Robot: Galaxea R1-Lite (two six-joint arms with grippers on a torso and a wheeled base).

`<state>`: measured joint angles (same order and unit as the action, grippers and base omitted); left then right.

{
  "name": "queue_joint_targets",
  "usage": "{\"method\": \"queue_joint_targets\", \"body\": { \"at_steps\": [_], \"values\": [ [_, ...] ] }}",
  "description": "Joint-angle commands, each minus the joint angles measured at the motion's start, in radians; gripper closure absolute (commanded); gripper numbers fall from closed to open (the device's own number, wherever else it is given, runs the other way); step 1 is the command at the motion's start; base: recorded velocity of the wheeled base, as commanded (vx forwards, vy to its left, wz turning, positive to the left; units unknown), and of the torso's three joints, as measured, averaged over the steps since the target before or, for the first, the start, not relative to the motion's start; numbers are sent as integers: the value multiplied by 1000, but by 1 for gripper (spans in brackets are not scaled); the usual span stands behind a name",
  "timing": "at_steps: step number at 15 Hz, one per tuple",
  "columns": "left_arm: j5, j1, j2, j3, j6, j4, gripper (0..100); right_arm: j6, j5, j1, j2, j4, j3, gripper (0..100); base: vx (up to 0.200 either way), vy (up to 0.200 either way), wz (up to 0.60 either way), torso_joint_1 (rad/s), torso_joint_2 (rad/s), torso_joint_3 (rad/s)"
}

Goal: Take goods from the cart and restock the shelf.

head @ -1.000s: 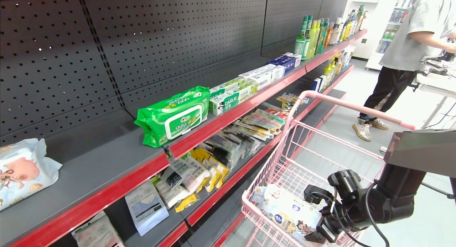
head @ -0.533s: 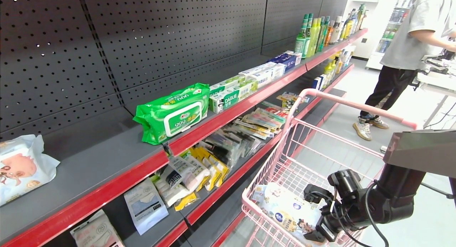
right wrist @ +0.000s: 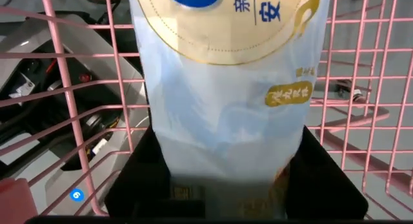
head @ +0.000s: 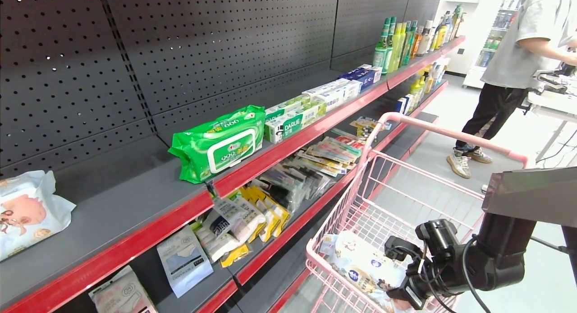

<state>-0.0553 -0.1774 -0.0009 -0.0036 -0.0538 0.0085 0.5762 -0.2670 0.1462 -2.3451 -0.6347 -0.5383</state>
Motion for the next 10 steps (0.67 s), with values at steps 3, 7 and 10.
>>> {"method": "queue_joint_targets", "body": {
  "at_steps": [3, 7, 10],
  "values": [
    [0, 0, 1, -1, 3, 1, 0, -134, 9, -10, 191, 13, -28, 100, 0, 0, 0, 0, 0, 0],
    [0, 0, 1, -1, 6, 1, 0, -246, 126, -63, 589, 248, -155, 100, 0, 0, 0, 0, 0, 0],
    [2, 0, 1, 1, 25, 2, 0, -335, 195, -97, 905, 454, -204, 100, 0, 0, 0, 0, 0, 0]
  ]
}}
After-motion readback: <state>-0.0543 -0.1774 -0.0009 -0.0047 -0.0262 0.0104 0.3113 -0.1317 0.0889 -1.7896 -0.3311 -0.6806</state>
